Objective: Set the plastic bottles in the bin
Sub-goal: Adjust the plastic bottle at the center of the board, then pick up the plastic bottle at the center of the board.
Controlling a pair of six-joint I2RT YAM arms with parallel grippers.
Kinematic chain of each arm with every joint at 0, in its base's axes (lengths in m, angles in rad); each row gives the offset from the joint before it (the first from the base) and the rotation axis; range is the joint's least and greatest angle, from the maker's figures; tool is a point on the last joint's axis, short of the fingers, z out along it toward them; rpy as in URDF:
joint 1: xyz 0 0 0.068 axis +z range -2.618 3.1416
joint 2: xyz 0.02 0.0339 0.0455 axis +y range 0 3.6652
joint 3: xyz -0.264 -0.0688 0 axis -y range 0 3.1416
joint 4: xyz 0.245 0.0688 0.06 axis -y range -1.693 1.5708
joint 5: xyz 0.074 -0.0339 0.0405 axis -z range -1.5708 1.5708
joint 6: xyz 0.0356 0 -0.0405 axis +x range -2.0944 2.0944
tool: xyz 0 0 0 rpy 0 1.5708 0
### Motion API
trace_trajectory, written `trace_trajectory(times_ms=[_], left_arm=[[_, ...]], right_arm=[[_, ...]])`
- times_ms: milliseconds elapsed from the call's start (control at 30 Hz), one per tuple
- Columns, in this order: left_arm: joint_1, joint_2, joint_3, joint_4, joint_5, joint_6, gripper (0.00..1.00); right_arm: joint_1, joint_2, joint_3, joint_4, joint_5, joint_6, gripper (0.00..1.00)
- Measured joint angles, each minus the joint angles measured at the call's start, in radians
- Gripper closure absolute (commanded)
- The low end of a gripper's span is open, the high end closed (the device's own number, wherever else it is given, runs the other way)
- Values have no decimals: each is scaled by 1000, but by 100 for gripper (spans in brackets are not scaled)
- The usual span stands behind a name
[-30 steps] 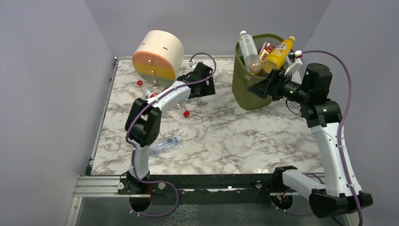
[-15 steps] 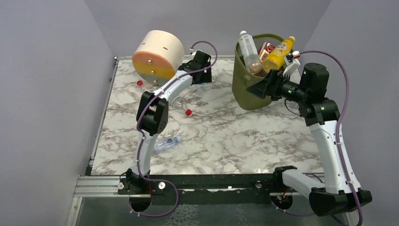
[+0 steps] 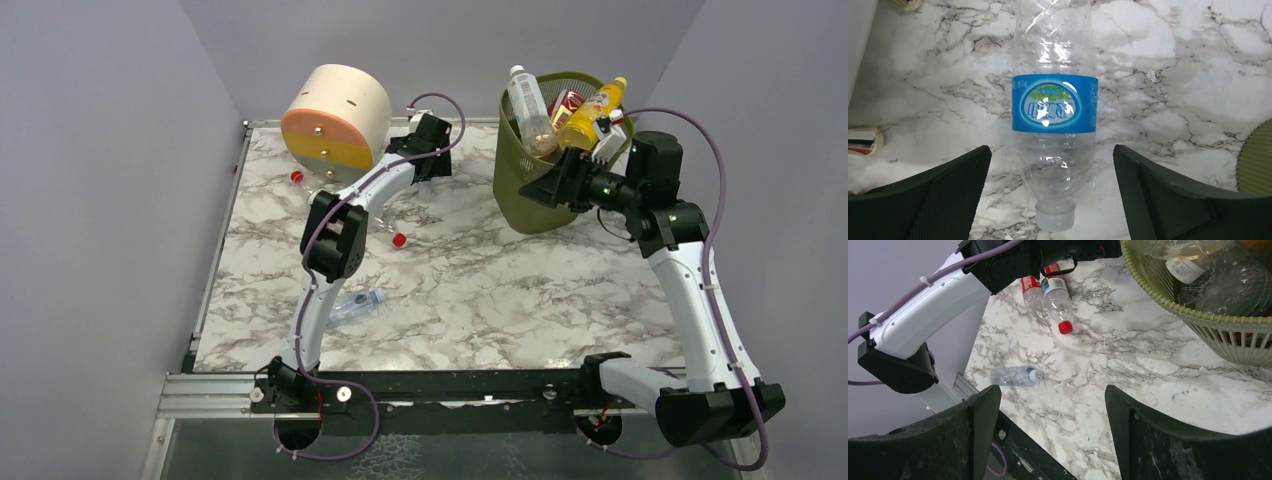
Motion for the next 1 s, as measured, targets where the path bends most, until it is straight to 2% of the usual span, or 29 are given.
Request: trace_trajectory(times_ms=[300, 400, 500, 567, 633, 800, 1000], left_arm=[[13, 50, -5, 116, -25, -33, 5], [14, 68, -5, 144, -29, -48, 9], [14, 82, -5, 164, -31, -63, 24], [14, 88, -6, 170, -32, -72, 39], [14, 88, -20, 185, -33, -83, 46], [14, 58, -79, 240, -33, -95, 48], [14, -73, -242, 225, -24, -110, 48]], right_arm=[[0, 20, -1, 0, 10, -18, 21], [0, 25, -1, 0, 13, -25, 21], [0, 32, -1, -1, 15, -29, 21], [0, 36, -1, -1, 19, -32, 21], [0, 37, -1, -1, 24, -32, 21], [0, 37, -1, -1, 30, -32, 21], [4, 30, 5, -15, 35, -32, 21]])
